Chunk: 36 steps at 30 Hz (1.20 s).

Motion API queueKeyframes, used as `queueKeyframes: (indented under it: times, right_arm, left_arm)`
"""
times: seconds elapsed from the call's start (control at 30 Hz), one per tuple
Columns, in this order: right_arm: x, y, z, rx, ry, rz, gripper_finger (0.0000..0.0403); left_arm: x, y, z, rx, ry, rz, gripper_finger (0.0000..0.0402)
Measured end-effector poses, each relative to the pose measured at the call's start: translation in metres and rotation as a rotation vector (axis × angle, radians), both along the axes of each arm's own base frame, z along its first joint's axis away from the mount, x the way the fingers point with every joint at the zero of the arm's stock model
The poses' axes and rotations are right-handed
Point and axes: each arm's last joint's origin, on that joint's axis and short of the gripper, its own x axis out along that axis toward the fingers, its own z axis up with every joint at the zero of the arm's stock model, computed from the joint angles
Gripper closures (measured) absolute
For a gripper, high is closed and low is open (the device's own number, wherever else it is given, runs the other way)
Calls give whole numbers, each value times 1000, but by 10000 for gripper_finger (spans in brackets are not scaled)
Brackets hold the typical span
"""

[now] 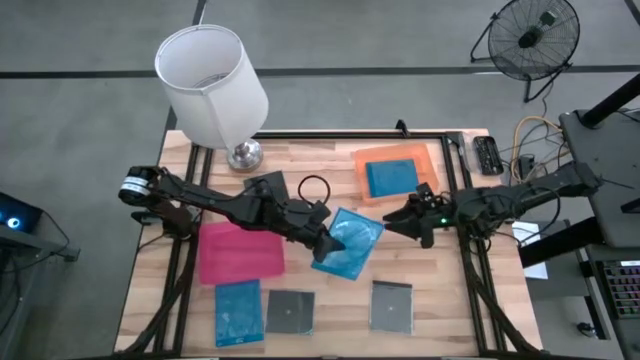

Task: Pick & place jewel cases by type
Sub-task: Put the top blue CD case into the orange bin

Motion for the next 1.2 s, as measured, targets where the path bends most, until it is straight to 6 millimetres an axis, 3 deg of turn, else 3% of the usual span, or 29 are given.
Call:
queueKeyframes:
  times: [0.57,1.0,1.2]
  right_arm:
    - [20,-6,7,-70,51,2,166]
    - [25,-3,5,-27,63,74,185]
    - [24,-3,5,-30,60,75,226]
  left_arm:
    - [3,-8,13,-10,-113,-50,390]
    - [5,-7,26,22,-162,-27,390]
    - [5,-7,26,23,-163,-28,390]
